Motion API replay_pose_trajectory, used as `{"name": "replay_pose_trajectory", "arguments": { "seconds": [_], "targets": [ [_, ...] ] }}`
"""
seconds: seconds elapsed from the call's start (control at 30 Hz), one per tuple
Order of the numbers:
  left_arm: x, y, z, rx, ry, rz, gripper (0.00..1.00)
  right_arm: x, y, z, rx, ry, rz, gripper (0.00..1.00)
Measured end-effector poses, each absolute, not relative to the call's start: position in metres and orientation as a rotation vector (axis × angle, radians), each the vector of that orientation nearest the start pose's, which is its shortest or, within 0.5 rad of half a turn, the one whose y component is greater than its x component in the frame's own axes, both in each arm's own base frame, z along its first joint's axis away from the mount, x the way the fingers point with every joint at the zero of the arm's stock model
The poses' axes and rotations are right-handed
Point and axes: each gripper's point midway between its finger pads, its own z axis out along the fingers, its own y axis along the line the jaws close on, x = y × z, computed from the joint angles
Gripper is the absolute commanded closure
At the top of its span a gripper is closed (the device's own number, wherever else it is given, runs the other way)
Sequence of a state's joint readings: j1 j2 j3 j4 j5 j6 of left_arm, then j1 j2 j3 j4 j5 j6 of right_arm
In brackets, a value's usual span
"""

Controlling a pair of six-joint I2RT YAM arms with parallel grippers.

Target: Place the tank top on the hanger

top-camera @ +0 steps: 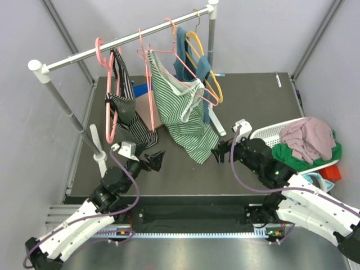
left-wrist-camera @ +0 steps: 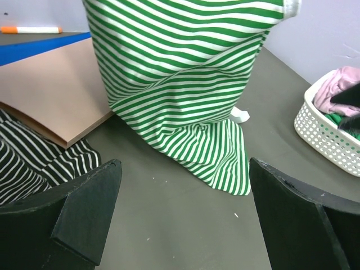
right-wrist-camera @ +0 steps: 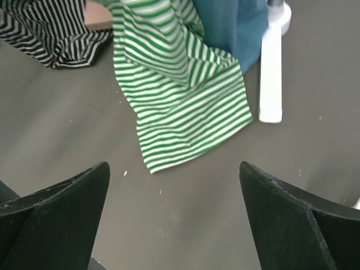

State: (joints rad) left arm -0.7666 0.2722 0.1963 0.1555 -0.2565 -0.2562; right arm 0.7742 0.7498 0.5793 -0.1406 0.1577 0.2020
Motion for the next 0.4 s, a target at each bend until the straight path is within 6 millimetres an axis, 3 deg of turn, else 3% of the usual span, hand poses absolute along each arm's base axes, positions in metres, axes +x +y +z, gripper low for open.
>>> {"name": "replay_pose_trajectory", "arguments": {
  "seconds": [0.13, 0.4],
  "targets": [
    [0.217, -0.156, 0.201, 0.156, 1.535, -0.613, 0.01, 0.231, 0.193, 0.18, -0.376, 1.879, 0.528, 0.03],
    [0.219, -0.152, 0.198, 0.132, 1.546, -0.593, 0.01, 0.236, 0.194, 0.196, -0.313, 1.821, 0.569, 0.03]
  ]
}}
